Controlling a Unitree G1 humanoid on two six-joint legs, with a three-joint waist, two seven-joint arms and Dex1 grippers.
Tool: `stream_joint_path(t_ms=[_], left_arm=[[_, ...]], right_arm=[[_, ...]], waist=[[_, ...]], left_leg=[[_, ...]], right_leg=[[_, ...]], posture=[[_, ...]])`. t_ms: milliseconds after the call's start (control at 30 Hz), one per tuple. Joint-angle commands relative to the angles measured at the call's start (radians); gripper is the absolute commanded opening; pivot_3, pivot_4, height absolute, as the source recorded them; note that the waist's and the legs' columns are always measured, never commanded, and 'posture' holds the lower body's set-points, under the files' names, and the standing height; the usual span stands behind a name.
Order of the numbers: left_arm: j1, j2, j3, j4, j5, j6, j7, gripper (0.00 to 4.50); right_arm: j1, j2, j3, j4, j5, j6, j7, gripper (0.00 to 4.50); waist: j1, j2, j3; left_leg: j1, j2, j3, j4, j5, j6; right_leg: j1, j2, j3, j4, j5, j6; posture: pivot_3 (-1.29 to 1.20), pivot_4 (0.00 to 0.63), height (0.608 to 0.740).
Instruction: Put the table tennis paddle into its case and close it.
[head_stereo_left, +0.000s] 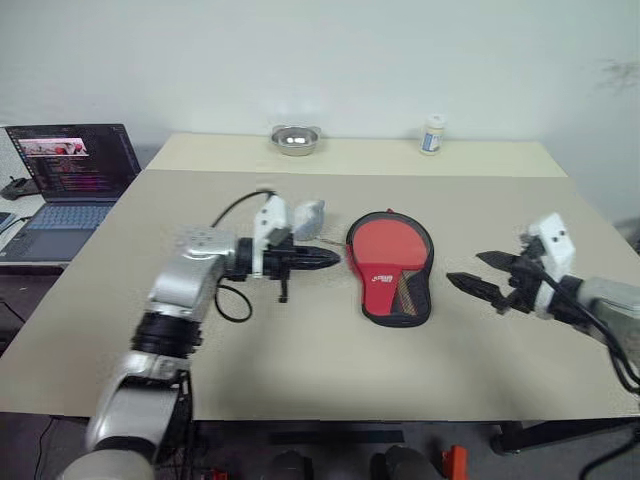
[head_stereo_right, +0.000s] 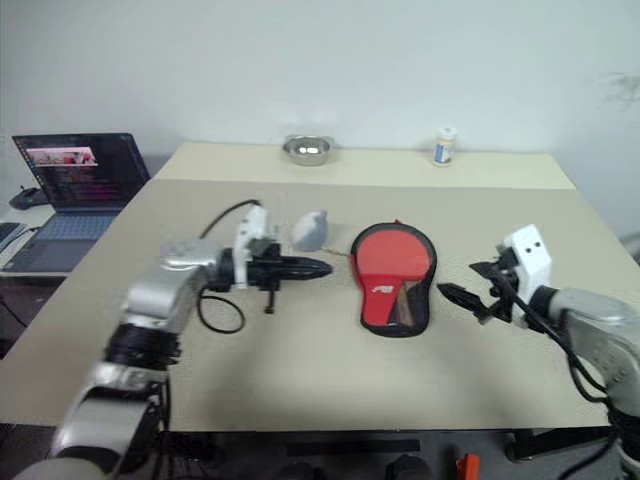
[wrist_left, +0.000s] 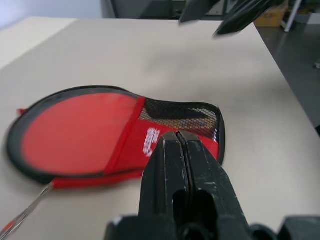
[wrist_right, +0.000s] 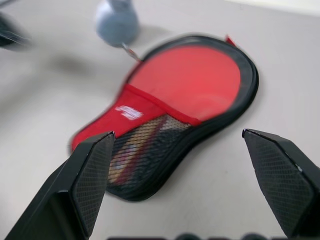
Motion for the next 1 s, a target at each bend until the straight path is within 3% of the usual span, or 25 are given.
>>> stream_joint_path(t_ms=[33,333,833,967,1000], left_arm=[[0.044,0.037,0.041,-0.115,-0.063,0.049,-0.004,0.03],[0.076,0.044,0.052,-0.154,-0.072,0.084,0.074,0.03],[0.048,0.039,0.027,-0.136,-0.050,0.062,0.098,0.03],[0.054,0.046,0.021,-0.137,-0.042,0.057,0.097,0.00],[0.055,0.047,0.020,-0.138,-0.041,0.056,0.097,0.00]], right_arm=[[-0.050,0.041,0.037,0.079,-0.053,-0.010,-0.037,4.50],[-0.166,0.172,0.138,0.319,-0.182,-0.085,-0.045,4.50],[-0.207,0.238,0.265,0.512,-0.344,-0.156,0.037,4.50],[-0.224,0.259,0.293,0.554,-0.377,-0.157,0.058,3.64],[-0.226,0.264,0.295,0.562,-0.382,-0.156,0.061,3.24]], waist=[[0.006,0.000,0.000],[0.012,0.000,0.000],[0.009,0.000,-0.001],[0.003,0.000,-0.001],[0.003,-0.001,-0.001]], left_leg=[[0.000,0.000,0.000,0.000,0.000,0.000],[0.000,0.000,0.000,0.001,0.000,0.000],[0.000,0.000,0.001,0.001,0.000,0.000],[0.002,0.001,0.002,0.001,0.000,0.000],[0.004,0.001,0.002,0.000,0.000,0.000]], right_leg=[[0.000,0.000,0.000,0.000,0.000,0.000],[0.000,0.000,0.000,0.000,0.000,-0.001],[0.000,0.000,0.000,0.000,0.001,-0.001],[0.001,0.001,0.001,0.001,0.001,-0.001],[0.002,0.001,0.001,0.002,0.001,-0.001]], posture=[[0.00,0.150,0.740],[0.00,0.150,0.740],[0.00,0.150,0.740],[0.00,0.150,0.740],[0.00,0.150,0.740]])
